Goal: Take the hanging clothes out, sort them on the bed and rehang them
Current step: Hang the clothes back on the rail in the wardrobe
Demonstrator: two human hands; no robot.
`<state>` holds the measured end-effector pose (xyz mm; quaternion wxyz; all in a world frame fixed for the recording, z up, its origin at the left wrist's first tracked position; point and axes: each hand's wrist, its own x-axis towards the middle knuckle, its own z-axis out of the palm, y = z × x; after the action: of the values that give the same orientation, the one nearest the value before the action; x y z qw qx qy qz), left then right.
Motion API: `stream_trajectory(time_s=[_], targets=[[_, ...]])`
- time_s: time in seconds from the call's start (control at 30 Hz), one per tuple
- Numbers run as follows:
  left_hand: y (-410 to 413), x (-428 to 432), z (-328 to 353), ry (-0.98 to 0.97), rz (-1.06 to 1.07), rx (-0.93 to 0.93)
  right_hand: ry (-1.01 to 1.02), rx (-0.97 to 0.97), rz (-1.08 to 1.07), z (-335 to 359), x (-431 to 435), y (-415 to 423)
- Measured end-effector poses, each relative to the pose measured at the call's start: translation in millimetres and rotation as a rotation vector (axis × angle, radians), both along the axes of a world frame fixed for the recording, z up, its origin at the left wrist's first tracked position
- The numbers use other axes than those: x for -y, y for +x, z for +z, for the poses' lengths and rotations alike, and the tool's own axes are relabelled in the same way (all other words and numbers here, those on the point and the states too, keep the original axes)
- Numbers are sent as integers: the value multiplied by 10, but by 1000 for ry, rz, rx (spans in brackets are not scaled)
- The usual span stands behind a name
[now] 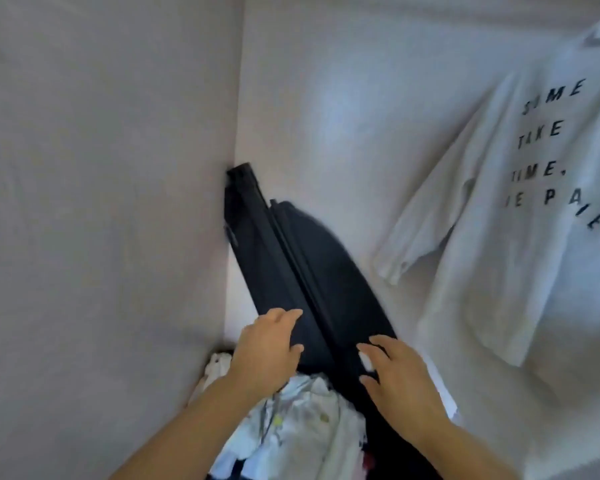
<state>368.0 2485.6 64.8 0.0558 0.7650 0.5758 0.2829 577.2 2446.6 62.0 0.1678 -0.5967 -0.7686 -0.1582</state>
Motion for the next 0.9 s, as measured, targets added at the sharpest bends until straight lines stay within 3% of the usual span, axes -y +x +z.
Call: stream_trajectory(time_s=[0.13,0.3,0.6,0.9], targets=[[-507,452,-828,-197,84,-67,-283,38,135,-726,162,-552],[-984,1172,-1531,-437,283,-27,-443,-33,357,-1418,295,-1017],[-1173,2658,-1957,-637,890,96,-672,120,840,-1993,791,-1748],[-790,4682,-2086,-704,1519,301,-700,408,1483,-2171,2208,-2542]])
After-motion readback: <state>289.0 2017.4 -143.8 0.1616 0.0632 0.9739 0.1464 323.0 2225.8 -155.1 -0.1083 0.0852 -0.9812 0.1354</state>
